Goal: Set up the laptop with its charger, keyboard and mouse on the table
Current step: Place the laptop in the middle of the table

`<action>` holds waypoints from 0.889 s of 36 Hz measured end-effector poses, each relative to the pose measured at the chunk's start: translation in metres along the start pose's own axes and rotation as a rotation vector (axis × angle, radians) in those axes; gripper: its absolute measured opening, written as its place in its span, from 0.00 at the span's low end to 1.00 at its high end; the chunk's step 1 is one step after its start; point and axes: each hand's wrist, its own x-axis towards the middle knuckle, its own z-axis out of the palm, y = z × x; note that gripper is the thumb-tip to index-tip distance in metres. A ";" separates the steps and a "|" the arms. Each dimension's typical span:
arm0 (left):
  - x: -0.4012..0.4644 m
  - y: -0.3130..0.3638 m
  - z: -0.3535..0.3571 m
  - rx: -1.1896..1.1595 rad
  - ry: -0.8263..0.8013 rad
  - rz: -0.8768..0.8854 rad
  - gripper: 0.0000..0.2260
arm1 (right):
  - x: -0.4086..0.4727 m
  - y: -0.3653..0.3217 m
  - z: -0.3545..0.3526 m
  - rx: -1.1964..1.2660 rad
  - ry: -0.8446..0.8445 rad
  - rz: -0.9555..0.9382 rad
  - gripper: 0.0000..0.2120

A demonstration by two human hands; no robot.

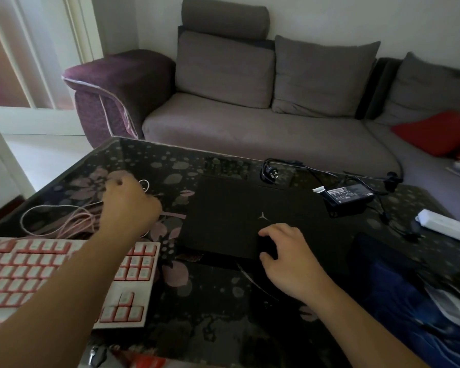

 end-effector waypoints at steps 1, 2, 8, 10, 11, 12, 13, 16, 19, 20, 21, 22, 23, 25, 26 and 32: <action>-0.007 0.007 0.006 0.046 -0.014 0.085 0.29 | 0.001 0.000 0.000 -0.017 -0.024 -0.015 0.27; -0.013 0.015 0.010 0.067 -0.053 0.175 0.27 | 0.002 0.000 0.000 -0.037 -0.055 -0.026 0.29; -0.051 0.053 0.055 0.280 -0.631 0.532 0.42 | 0.005 0.017 -0.007 -0.217 -0.124 -0.048 0.42; -0.060 0.053 0.074 0.456 -0.627 0.580 0.44 | 0.005 0.025 -0.010 -0.264 -0.104 0.004 0.44; -0.063 0.054 0.079 0.493 -0.597 0.588 0.43 | 0.005 0.027 -0.011 -0.275 -0.106 0.037 0.45; -0.065 0.056 0.084 0.511 -0.576 0.585 0.42 | 0.005 0.029 -0.012 -0.275 -0.116 0.066 0.46; -0.066 0.057 0.088 0.524 -0.568 0.577 0.41 | 0.005 0.030 -0.013 -0.271 -0.131 0.085 0.46; -0.067 0.059 0.093 0.574 -0.576 0.565 0.41 | 0.006 0.031 -0.015 -0.284 -0.161 0.066 0.46; -0.068 0.058 0.096 0.591 -0.573 0.557 0.41 | 0.005 0.035 -0.016 -0.312 -0.155 0.024 0.44; -0.069 0.058 0.097 0.595 -0.570 0.553 0.40 | 0.004 0.036 -0.015 -0.318 -0.149 0.012 0.43; -0.070 0.058 0.098 0.603 -0.567 0.552 0.40 | 0.003 0.038 -0.015 -0.321 -0.144 0.000 0.42; -0.071 0.058 0.098 0.614 -0.566 0.554 0.40 | 0.002 0.039 -0.014 -0.321 -0.140 -0.009 0.41; -0.072 0.058 0.099 0.620 -0.563 0.557 0.39 | 0.001 0.039 -0.013 -0.320 -0.136 -0.017 0.40; -0.072 0.058 0.099 0.625 -0.562 0.549 0.39 | -0.002 0.040 -0.012 -0.323 -0.127 -0.035 0.39; -0.073 0.057 0.099 0.626 -0.562 0.540 0.39 | -0.002 0.040 -0.011 -0.328 -0.124 -0.043 0.39; -0.080 0.059 0.099 0.632 -0.542 0.539 0.37 | -0.010 0.040 -0.008 -0.365 -0.095 -0.065 0.36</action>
